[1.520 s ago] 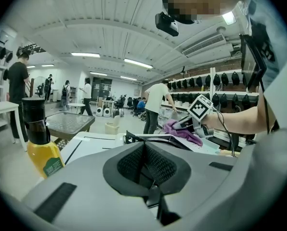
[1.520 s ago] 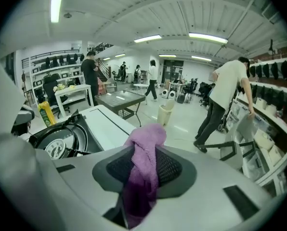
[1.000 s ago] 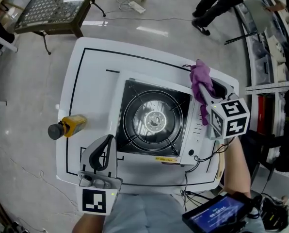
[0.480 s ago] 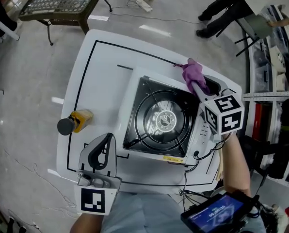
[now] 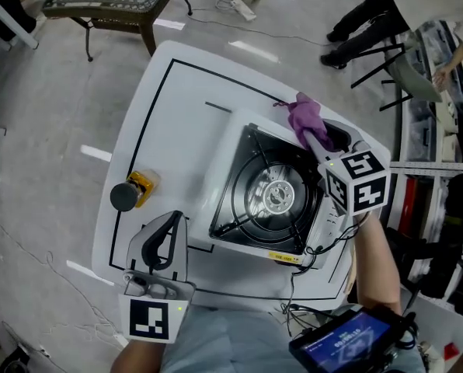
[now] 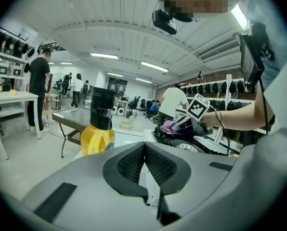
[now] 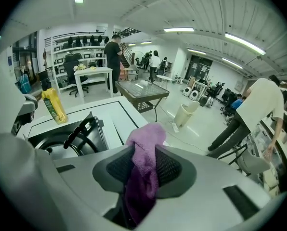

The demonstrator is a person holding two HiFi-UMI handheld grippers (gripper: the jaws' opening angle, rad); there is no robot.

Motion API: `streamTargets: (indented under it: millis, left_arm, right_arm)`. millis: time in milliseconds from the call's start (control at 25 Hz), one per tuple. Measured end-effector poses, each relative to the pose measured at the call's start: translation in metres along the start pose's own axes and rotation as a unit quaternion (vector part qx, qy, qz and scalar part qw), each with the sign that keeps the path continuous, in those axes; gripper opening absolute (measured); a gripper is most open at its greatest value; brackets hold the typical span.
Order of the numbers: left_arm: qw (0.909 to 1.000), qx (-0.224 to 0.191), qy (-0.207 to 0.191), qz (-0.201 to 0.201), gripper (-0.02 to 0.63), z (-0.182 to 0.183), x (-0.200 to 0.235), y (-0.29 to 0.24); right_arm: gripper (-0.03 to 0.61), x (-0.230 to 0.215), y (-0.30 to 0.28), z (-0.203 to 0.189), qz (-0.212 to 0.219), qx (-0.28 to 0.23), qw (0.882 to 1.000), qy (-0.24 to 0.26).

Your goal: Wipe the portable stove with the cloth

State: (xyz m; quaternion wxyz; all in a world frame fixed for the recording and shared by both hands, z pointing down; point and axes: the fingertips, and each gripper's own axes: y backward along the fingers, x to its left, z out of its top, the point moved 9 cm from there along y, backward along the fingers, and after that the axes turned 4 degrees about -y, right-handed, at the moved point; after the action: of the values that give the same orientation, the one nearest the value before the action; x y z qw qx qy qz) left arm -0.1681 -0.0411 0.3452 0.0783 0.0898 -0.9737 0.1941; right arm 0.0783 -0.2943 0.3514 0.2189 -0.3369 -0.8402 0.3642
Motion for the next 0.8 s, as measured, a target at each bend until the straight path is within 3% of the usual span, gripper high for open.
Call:
streamTargets:
  millis: [800]
  left_arm:
    - [0.9981, -0.01, 0.038, 0.048, 0.018, -0.008, 0.04, 0.02]
  right_arm:
    - [0.133, 0.046, -0.038, 0.055, 0.045, 0.006, 0.998, 0.044]
